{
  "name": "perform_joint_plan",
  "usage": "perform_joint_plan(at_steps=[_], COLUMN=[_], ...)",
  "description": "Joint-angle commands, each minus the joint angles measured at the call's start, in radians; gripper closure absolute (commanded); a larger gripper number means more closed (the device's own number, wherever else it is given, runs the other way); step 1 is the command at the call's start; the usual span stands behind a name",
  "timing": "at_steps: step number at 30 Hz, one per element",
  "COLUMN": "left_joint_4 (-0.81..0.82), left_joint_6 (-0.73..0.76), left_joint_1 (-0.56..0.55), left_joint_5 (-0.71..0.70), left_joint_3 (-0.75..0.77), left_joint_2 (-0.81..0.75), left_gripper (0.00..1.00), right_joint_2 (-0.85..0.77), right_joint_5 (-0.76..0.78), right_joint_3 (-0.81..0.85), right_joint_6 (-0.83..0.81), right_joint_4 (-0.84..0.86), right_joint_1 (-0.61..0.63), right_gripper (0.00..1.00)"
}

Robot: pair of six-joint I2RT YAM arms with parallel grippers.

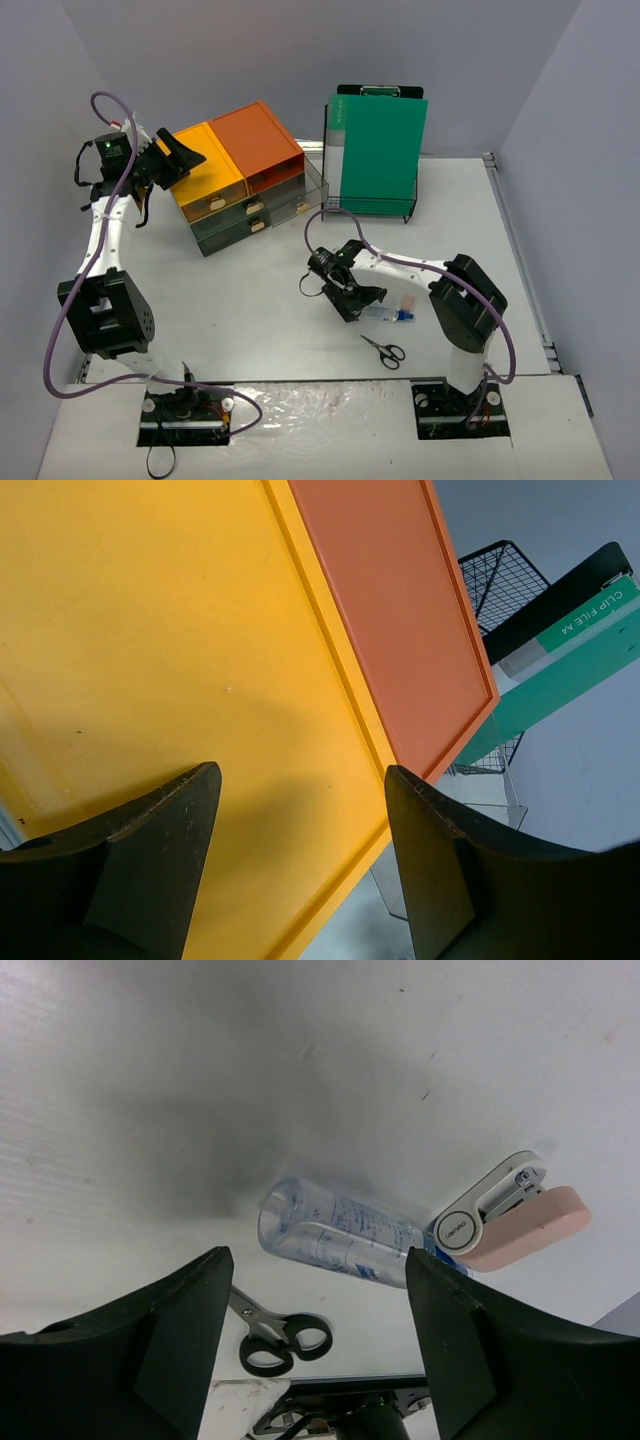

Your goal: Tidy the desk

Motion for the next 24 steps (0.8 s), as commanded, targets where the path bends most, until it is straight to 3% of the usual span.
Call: perform_joint_plan(at_steps=[1,16,24], left_joint_4=[-0.046,-0.063,-0.061], left_joint_6=[0.003,0.017,0.018], left_joint_1=[0.003,0.005,0.003], left_joint_5=[-0.003,-0.011,-0.011], left_joint_3=[0.000,0.017,0.016], left_joint_2=[0.004,0.011,0.017], left_gripper=[0.36,0.36,0.36], right_joint_2=[0.011,-0.010,-0.109], right_joint_5=[0.013,-0.095,-0.159], right_joint_3=[0.013,-0.060,-0.092], right_joint_6=[-0.013,0.017,0.069], right_joint_4=[-0.010,0.022,0.015], right_joint_1=[-0.050,-0.108,-0.108], right_gripper=[0.35,0.38,0.37])
